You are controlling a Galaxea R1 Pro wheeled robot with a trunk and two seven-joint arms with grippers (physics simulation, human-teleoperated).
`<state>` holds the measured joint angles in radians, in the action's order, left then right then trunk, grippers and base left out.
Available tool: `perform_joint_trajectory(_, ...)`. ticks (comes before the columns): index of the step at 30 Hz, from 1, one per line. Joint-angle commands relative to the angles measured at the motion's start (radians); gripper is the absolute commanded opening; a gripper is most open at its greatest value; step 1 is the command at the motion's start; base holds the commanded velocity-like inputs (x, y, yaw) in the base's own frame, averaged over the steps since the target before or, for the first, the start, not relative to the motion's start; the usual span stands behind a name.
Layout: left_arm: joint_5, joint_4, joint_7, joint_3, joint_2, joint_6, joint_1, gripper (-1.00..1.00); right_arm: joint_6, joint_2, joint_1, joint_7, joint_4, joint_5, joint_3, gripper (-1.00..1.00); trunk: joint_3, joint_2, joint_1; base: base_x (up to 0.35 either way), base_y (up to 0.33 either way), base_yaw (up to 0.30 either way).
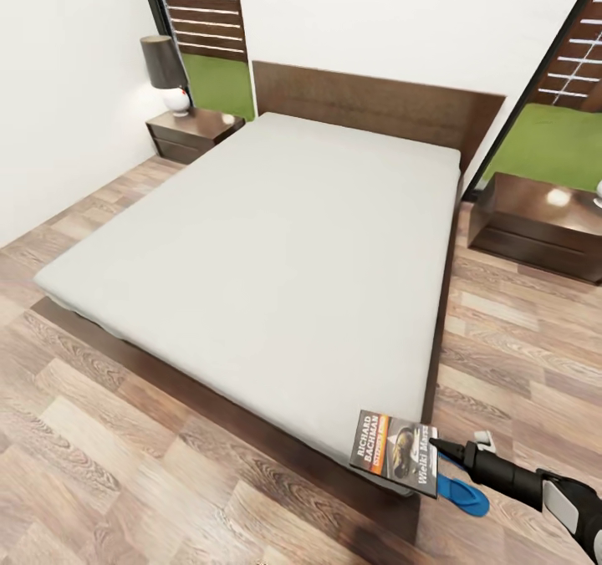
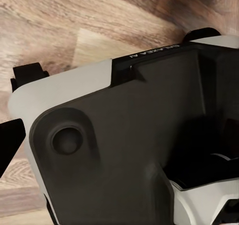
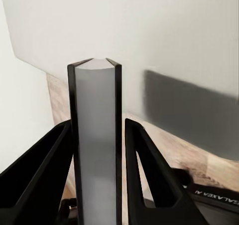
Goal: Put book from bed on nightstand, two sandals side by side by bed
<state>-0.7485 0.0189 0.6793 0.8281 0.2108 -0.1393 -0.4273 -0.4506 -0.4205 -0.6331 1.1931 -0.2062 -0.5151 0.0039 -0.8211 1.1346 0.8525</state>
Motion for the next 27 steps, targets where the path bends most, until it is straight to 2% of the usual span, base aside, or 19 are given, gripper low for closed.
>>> perform_joint_trajectory(1, -0.004, -0.001, 0.002, 0.008, 0.000, -0.006, -0.001, 1.00, -0.010, 0.000, 0.000, 0.002, 0.000, -0.004, 0.000, -1.00, -0.001, 0.000, 0.000, 0.000, 0.000, 0.290)
perform_joint_trajectory(12, -0.004, -0.001, 0.001, 0.008, -0.001, -0.006, -0.001, 1.00, -0.010, -0.002, 0.000, 0.013, -0.003, -0.004, 0.000, -1.00, -0.001, 0.000, 0.000, 0.000, 0.000, 0.293)
perform_joint_trajectory(14, -0.004, -0.001, 0.002, 0.008, -0.001, -0.006, -0.001, 1.00, -0.011, -0.004, 0.000, 0.075, -0.003, -0.004, 0.000, -1.00, -0.001, 0.000, 0.000, 0.000, 0.000, 0.289)
perform_joint_trajectory(16, -0.004, -0.001, 0.001, 0.008, -0.001, -0.006, -0.001, 1.00, -0.011, -0.005, 0.000, 0.177, -0.002, -0.004, -0.001, -1.00, -0.002, 0.000, 0.000, 0.000, 0.000, 0.282)
perform_joint_trajectory(19, -0.004, -0.001, 0.001, 0.009, -0.001, -0.006, -0.001, 1.00, -0.012, -0.006, 0.001, 0.257, -0.001, -0.004, -0.001, -1.00, -0.004, 0.000, 0.000, 0.000, 0.000, 0.277)
perform_joint_trajectory(21, -0.004, -0.001, 0.001, 0.009, -0.001, -0.006, -0.001, 1.00, -0.012, -0.006, 0.001, 0.283, 0.001, -0.003, -0.001, -1.00, -0.005, 0.000, 0.000, 0.000, 0.000, 0.273)
perform_joint_trajectory(27, -0.004, -0.001, 0.000, 0.009, -0.007, -0.006, -0.001, 1.00, -0.009, -0.004, 0.000, 0.285, 0.004, -0.001, 0.000, -1.00, -0.009, 0.000, 0.000, 0.000, 0.000, 0.269)
